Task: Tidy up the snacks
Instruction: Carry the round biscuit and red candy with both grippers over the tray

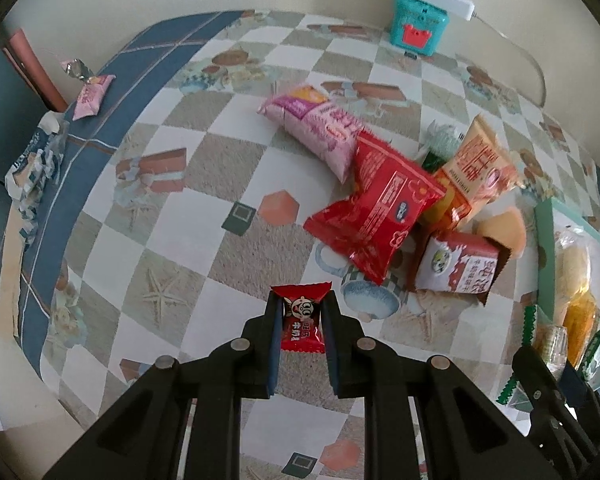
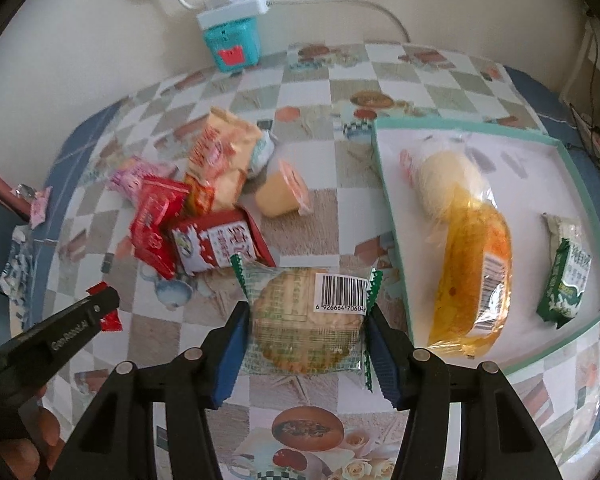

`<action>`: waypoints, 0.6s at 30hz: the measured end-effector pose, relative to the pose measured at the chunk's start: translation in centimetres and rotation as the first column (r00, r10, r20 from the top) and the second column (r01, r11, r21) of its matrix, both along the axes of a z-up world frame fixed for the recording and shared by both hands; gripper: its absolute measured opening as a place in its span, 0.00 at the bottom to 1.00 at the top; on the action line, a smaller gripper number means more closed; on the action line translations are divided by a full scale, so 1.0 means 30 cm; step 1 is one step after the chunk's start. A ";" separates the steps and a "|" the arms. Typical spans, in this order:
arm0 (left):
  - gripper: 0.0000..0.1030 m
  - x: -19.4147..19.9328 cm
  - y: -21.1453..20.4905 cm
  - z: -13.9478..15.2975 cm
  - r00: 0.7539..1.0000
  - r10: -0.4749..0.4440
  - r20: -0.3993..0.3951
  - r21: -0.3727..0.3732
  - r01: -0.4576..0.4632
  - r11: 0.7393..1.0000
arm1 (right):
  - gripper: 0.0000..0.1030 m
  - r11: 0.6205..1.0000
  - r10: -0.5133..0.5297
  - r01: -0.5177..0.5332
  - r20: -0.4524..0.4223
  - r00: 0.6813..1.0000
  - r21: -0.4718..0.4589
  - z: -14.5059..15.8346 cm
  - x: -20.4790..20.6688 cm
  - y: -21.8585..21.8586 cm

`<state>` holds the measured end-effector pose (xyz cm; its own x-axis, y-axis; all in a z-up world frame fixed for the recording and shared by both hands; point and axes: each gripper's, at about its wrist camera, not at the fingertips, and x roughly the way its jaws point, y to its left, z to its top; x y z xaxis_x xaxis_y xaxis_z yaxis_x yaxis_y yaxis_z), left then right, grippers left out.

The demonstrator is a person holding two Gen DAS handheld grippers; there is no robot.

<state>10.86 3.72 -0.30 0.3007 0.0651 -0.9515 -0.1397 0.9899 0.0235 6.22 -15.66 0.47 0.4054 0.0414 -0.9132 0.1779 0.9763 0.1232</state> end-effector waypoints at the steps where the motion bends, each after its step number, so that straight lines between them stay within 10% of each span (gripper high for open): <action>1: 0.19 -0.002 -0.003 0.011 1.000 0.000 0.009 -0.001 0.000 1.000 | 0.58 1.000 -0.002 0.002 0.008 1.000 0.001 0.003 -0.002 0.003; 18: 0.19 -0.011 -0.090 0.134 0.991 -0.044 0.129 -0.005 0.045 0.999 | 0.58 0.995 -0.105 0.104 0.098 0.990 0.009 0.100 -0.003 -0.112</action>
